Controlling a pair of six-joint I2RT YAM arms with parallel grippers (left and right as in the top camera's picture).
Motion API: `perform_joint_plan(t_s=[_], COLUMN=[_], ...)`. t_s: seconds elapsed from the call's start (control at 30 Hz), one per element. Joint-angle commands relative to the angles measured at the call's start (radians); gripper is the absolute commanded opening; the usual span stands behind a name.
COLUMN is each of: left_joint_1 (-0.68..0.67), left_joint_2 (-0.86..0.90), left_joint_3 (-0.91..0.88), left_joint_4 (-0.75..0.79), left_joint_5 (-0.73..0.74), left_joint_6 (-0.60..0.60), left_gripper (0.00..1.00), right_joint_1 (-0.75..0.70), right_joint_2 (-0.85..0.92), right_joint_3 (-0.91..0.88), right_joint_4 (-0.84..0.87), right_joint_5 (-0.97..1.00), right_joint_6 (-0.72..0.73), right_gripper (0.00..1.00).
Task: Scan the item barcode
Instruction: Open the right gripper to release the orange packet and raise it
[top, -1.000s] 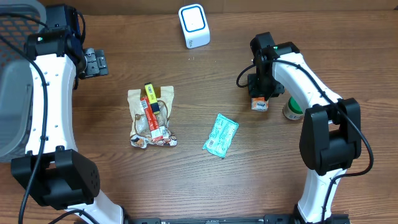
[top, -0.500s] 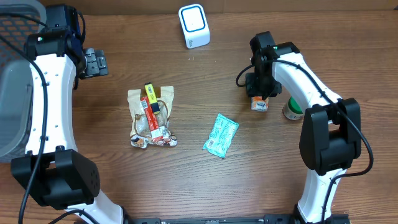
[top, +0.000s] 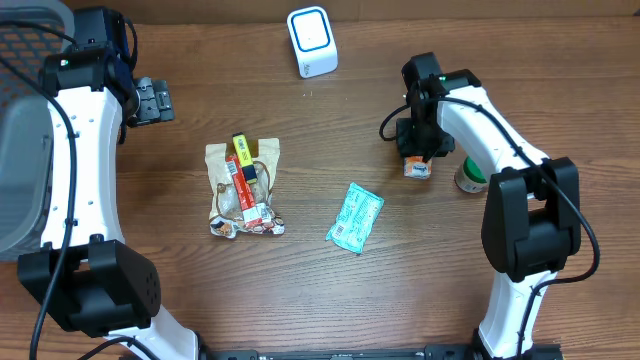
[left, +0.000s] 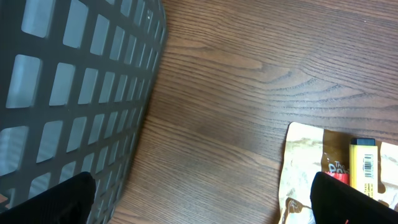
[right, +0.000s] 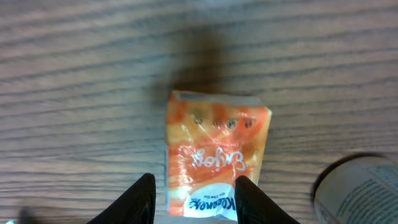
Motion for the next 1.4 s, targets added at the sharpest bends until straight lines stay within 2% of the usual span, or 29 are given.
perform_joint_plan(t_s=[0.0, 0.23, 0.57, 0.9, 1.37], left_joint_1=[0.002, 0.002, 0.002, 0.002, 0.002], left_joint_2=[-0.003, -0.003, -0.003, -0.003, -0.003], left_joint_3=[0.016, 0.016, 0.016, 0.016, 0.016], left_joint_4=[0.004, 0.004, 0.004, 0.004, 0.004], left_joint_5=[-0.006, -0.006, -0.006, -0.006, -0.006], left_joint_6=[0.019, 0.019, 0.019, 0.019, 0.019], left_gripper=[1.00, 1.00, 1.00, 1.00, 0.99], right_joint_1=[-0.002, -0.002, -0.001, -0.002, -0.003], right_joint_2=[0.001, 0.001, 0.001, -0.014, -0.011], right_joint_3=[-0.039, -0.114, -0.119, 0.074, -0.003], right_joint_4=[0.012, 0.092, 0.105, -0.048, -0.023], right_joint_5=[0.014, 0.014, 0.013, 0.010, 0.037], right_joint_6=[0.004, 0.004, 0.003, 0.003, 0.004], right_gripper=[0.43, 0.42, 0.42, 0.47, 0.47])
